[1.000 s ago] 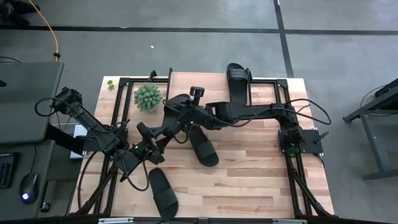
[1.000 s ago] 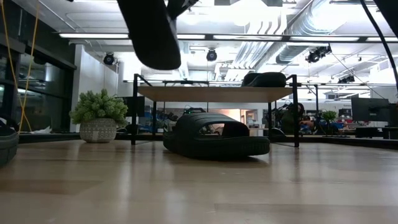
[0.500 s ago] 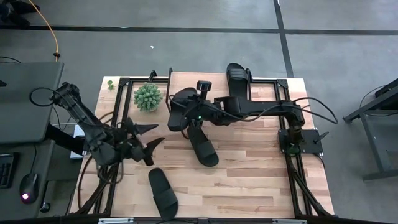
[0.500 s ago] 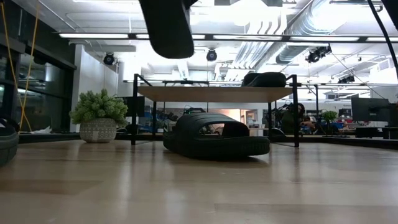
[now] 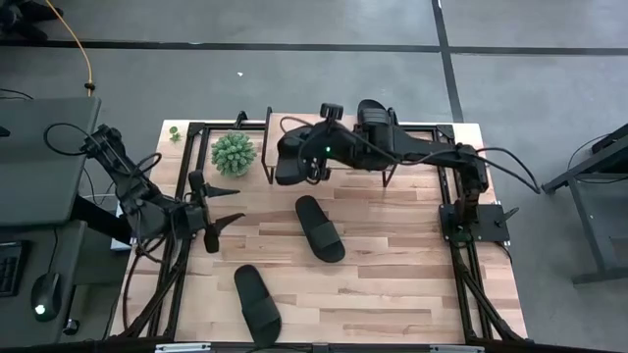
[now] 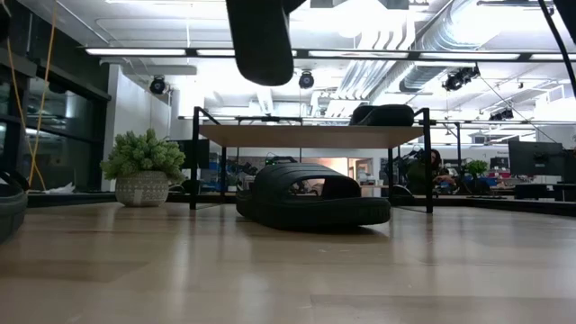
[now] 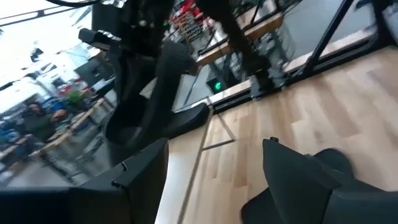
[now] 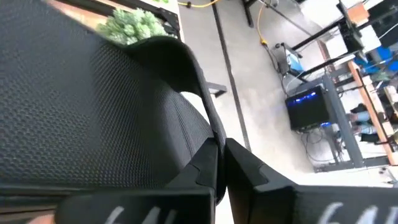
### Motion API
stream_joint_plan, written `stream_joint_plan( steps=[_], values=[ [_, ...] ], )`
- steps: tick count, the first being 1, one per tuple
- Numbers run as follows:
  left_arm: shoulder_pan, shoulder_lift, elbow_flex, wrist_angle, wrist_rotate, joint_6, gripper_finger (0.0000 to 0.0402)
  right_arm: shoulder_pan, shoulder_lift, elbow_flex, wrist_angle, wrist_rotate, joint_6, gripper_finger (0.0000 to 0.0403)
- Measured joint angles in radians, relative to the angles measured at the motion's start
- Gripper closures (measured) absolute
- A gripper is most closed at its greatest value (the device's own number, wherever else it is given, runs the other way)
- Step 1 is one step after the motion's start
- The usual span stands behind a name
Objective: Pick and place slides into the shelf
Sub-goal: Put the black slide on the shelf
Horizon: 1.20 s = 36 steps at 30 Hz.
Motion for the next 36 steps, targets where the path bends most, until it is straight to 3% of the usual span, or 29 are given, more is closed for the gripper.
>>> stream_joint_plan(
  steps=[9, 14, 21, 27, 36],
  values=[
    [0.095, -0.149, -0.092, 0.009, 0.099, -0.019, 0.018, -0.07, -0.01, 0.0, -0.058, -0.124, -0.004, 0.0403],
    [0.172, -0.189, -0.128, 0.005, 0.164, -0.036, 0.0187, -0.084, -0.021, -0.002, -0.072, -0.137, -0.039, 0.0403],
    [0.258, -0.209, -0.146, 0.006, 0.246, -0.057, 0.0188, -0.115, -0.161, -0.003, -0.14, -0.177, -0.02, 0.0403],
    [0.309, -0.208, -0.146, 0.008, 0.315, -0.063, 0.0188, -0.116, -0.287, -0.002, -0.189, -0.274, -0.004, 0.0403],
    [0.319, -0.206, -0.145, 0.008, 0.336, -0.068, 0.0188, -0.04, -0.391, -0.001, -0.318, -0.241, 0.059, 0.0403]
  ],
)
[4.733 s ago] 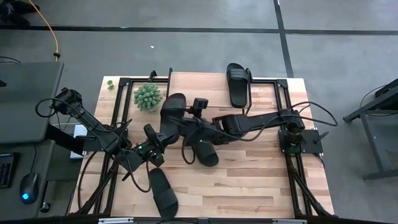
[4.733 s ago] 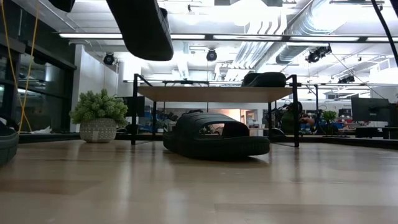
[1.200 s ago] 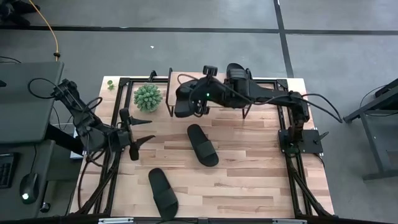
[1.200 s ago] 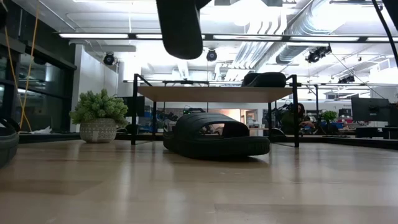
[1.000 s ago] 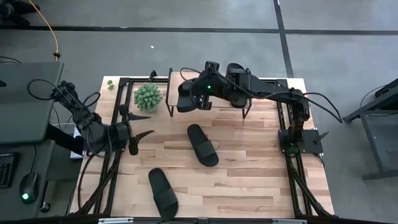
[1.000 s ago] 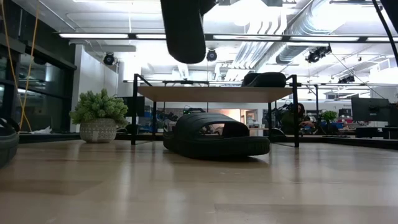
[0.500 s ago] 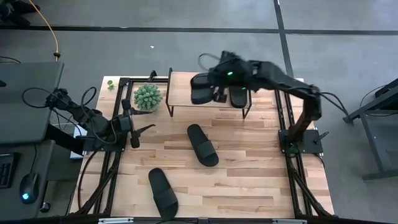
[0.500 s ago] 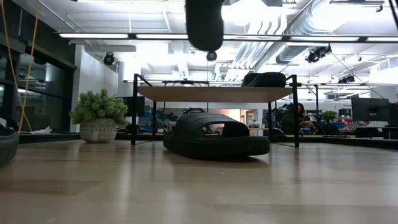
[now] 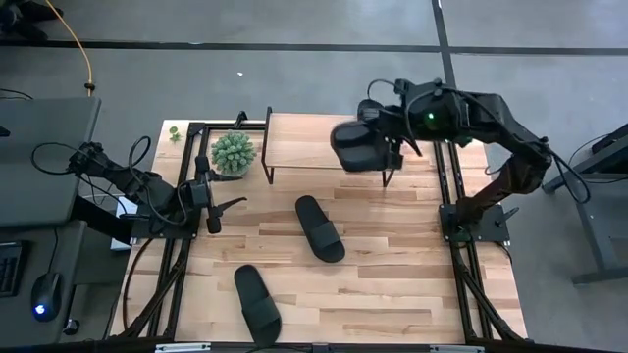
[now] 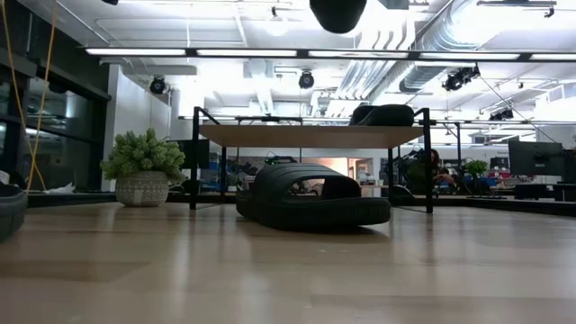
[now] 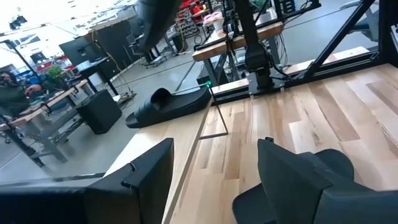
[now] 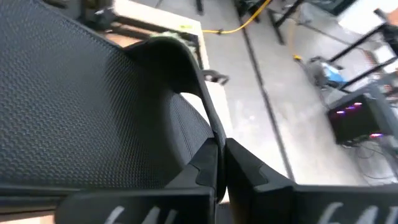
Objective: Pick and place slides into the shelf
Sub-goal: Put the black slide on the shelf
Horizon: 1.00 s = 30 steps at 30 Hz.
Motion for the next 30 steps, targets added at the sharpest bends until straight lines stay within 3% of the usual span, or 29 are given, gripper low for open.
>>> stream_joint_plan(
  steps=[5, 9, 21, 30],
  values=[
    [0.0, 0.0, 0.0, 0.0, 0.0, 0.0, 0.0188, 0.041, -0.002, -0.009, -0.036, 0.049, 0.039, 0.0403],
    [0.0, 0.0, 0.0, 0.0, 0.0, 0.0, 0.019, 0.043, -0.02, -0.094, 0.046, 0.05, -0.001, 0.0403],
    [0.0, 0.0, 0.0, 0.008, 0.0, 0.008, 0.019, -0.055, -0.086, -0.139, 0.108, -0.165, -0.032, 0.0403],
    [0.0, 0.0, 0.0, 0.008, 0.0, 0.008, 0.019, -0.078, -0.153, -0.139, 0.03, -0.172, 0.006, 0.0403]
  ],
)
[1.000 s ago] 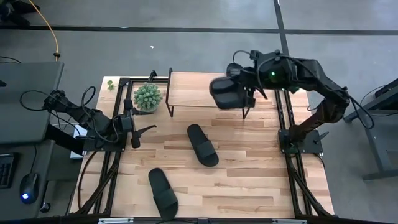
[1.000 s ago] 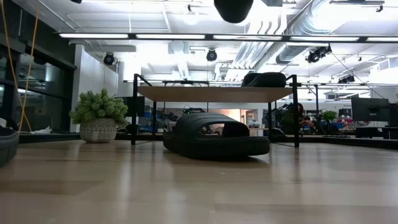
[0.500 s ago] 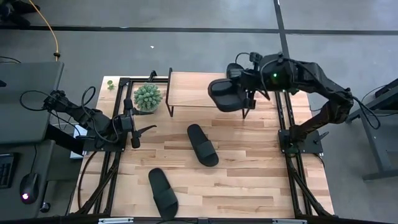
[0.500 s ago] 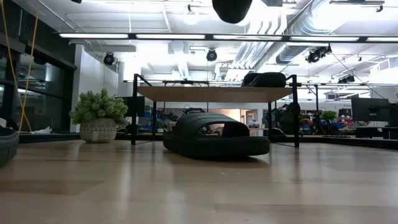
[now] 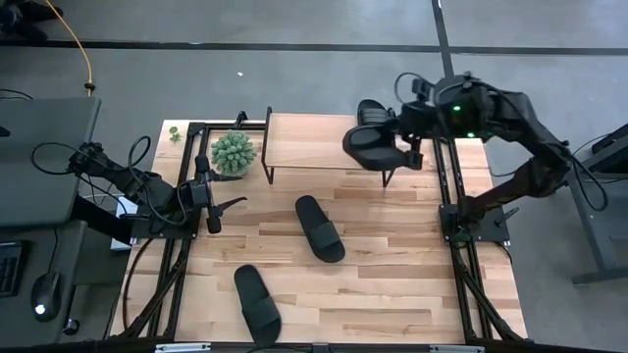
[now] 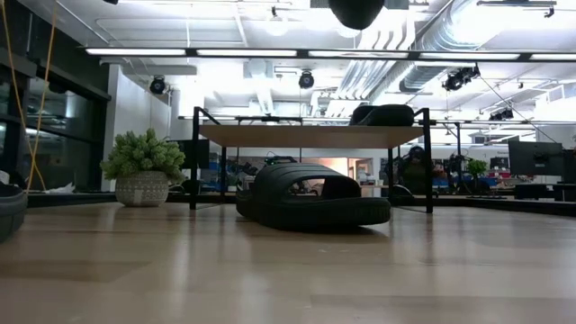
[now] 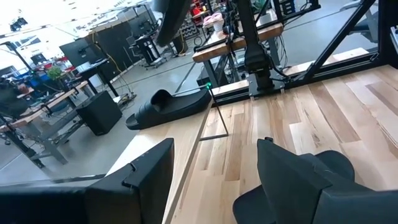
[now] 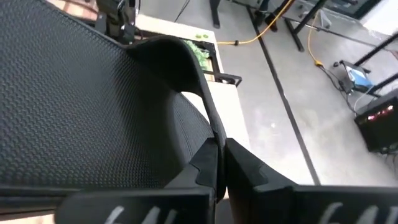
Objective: Pick and place slides into the shelf
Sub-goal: Put the black slide on the shelf
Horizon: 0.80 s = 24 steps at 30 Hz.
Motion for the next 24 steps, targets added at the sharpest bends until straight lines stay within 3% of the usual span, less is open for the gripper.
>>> stream_joint_plan(
  steps=[5, 14, 18, 24],
  values=[
    [0.0, 0.0, 0.0, 0.0, 0.0, 0.0, 0.019, 0.001, -0.107, -0.14, 0.078, -0.009, 0.034, 0.0403],
    [0.0, 0.0, 0.0, 0.0, 0.0, 0.001, 0.019, 0.001, -0.374, -0.656, 0.51, 0.028, -0.027, 0.0403],
    [0.0, 0.0, 0.0, 0.011, -0.005, 0.002, 0.019, 0.002, -0.413, -0.806, 0.679, 0.035, -0.094, 0.0403],
    [0.0, 0.0, 0.0, 0.023, -0.003, 0.008, 0.019, 0.002, -0.416, -0.995, 0.895, 0.153, -0.233, 0.0403]
  ],
)
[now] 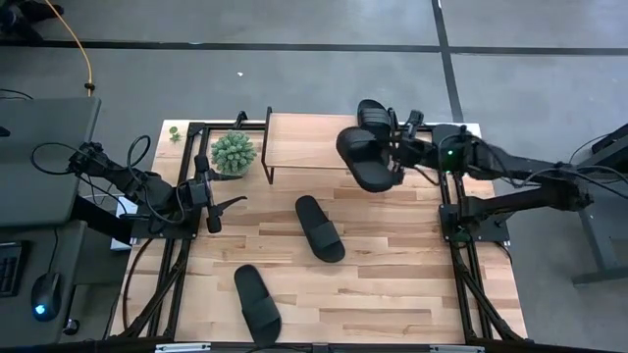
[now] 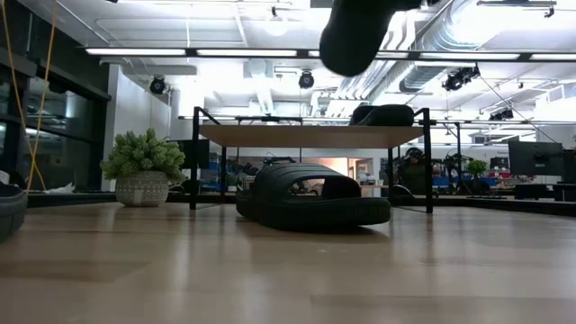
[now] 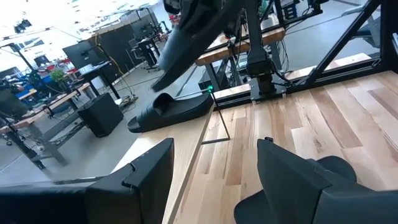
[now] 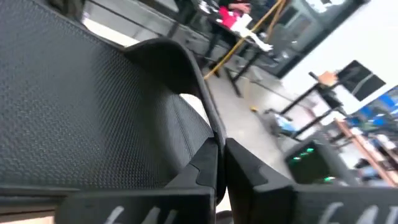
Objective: Pick and place slides into the shelf
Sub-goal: Put the black slide on the shelf
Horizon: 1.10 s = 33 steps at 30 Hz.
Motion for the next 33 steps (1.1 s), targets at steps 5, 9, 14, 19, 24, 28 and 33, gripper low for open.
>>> stream_joint_plan(
  steps=[5, 9, 14, 19, 24, 28, 33],
  values=[
    [0.0, 0.0, 0.0, -0.001, 0.002, -0.003, 0.019, 0.0, 0.0, -0.093, 0.171, 0.013, -0.042, 0.0403],
    [0.0, 0.0, 0.0, -0.001, 0.002, -0.003, 0.019, -0.001, 0.0, -0.151, 0.262, 0.027, -0.082, 0.0403],
    [0.0, 0.0, 0.0, -0.001, 0.002, -0.003, 0.019, -0.002, 0.0, -0.214, 0.372, 0.087, -0.126, 0.0403],
    [0.0, 0.0, 0.0, 0.0, 0.003, -0.004, 0.019, -0.032, 0.018, -0.274, 0.485, 0.094, -0.144, 0.0403],
    [0.0, 0.0, 0.0, 0.0, 0.003, -0.004, 0.019, -0.102, 0.085, -0.28, 0.522, 0.034, -0.128, 0.0403],
    [0.0, 0.0, 0.0, 0.001, 0.003, -0.004, 0.019, -0.154, 0.135, -0.28, 0.584, -0.036, -0.124, 0.0403],
    [0.0, 0.0, 0.0, 0.0, 0.003, -0.004, 0.019, -0.216, 0.169, -0.28, 0.627, -0.073, -0.117, 0.0403]
  ],
)
